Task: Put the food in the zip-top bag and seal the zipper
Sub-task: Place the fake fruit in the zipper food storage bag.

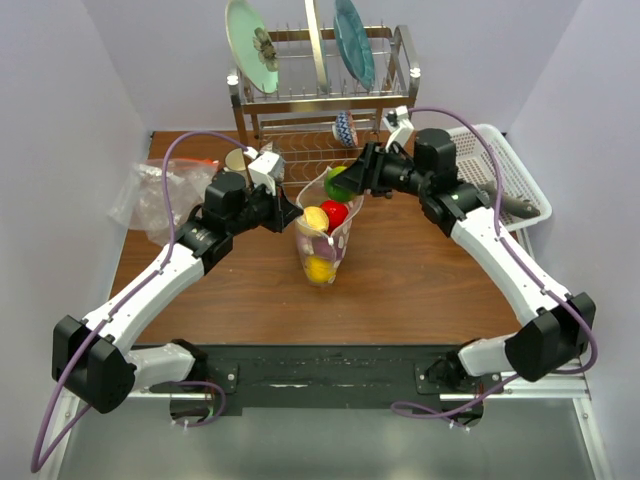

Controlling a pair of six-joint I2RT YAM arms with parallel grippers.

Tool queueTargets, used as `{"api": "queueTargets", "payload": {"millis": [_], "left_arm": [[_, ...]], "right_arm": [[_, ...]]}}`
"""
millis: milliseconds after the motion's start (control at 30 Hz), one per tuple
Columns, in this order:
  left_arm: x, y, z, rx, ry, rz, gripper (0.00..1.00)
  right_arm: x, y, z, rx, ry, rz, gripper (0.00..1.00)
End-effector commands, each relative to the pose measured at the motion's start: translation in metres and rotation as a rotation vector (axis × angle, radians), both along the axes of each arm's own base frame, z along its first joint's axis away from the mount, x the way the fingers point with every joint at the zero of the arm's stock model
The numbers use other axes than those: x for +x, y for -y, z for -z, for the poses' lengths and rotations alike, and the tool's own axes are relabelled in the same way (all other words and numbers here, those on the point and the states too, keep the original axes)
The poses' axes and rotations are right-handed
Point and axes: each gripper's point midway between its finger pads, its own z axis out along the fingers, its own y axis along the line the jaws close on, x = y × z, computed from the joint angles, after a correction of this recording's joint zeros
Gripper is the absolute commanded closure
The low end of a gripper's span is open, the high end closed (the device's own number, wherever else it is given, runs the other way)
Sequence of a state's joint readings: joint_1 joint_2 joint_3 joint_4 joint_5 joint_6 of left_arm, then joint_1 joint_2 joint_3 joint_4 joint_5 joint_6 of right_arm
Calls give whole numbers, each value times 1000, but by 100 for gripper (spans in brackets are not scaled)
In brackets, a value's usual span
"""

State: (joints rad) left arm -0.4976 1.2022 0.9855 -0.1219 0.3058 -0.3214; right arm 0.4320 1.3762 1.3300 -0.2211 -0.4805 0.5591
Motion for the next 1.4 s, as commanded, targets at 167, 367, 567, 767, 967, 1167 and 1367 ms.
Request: {"api": "queueTargets", "payload": {"millis": [167,367,567,767,967,1167,1367], "left_arm": [[6,-2,-24,-24,68,-12,100],[7,-3,-24,-24,68,-15,100],[7,-3,-25,-26,72,-15,100],[6,-4,-26,-27,75,-16,100],[6,-3,-26,-28,75,-15,100],[7,-4,-26,-26,77,-19,100],[7,-3,-25,-28,80,-13,100]], "right_arm": [[4,-11,-11,-77,76,17,1],[2,-1,-25,-94,118,59,1],[-7,12,-24,-73,128,111,1],[8,40,-12,-180,80,278,14],[24,43,21,-385,-8,251,37],[35,53,47,-516,-57,274,46],[37,61,63,-604,-74,296,58]]}}
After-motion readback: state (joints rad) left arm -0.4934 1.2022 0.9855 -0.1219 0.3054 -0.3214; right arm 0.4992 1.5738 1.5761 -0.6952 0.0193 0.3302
